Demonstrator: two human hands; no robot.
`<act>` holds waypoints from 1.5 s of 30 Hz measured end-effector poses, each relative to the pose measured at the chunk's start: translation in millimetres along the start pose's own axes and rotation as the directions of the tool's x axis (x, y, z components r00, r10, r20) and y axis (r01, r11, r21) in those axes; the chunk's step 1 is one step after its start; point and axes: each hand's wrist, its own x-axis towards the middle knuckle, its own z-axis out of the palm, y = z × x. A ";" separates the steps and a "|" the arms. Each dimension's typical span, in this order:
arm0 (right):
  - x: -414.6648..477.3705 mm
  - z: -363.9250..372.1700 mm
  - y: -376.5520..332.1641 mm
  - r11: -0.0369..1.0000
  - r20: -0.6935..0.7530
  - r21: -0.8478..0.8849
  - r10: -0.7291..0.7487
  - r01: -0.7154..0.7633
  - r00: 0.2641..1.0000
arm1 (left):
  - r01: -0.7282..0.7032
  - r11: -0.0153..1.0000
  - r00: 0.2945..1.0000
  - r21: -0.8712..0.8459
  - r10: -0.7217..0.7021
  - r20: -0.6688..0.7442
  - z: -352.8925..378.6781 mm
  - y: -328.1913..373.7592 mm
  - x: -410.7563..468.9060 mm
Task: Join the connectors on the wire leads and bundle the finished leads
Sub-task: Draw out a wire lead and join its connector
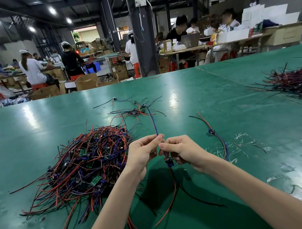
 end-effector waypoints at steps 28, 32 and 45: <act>-5.4 -9.9 -6.1 0.986 0.362 -0.156 0.105 -0.051 0.926 | -0.239 0.968 0.891 0.069 0.247 -0.380 -12.2 6.7 9.2; -5.1 -9.0 -5.6 0.986 0.364 -0.154 0.110 -0.057 0.925 | -0.237 0.968 0.891 0.084 0.251 -0.377 -12.7 6.6 9.1; -3.0 -10.6 -5.4 0.995 0.307 -0.103 0.026 0.007 0.951 | -0.159 0.985 0.964 -0.065 0.141 -0.226 -10.3 12.7 6.0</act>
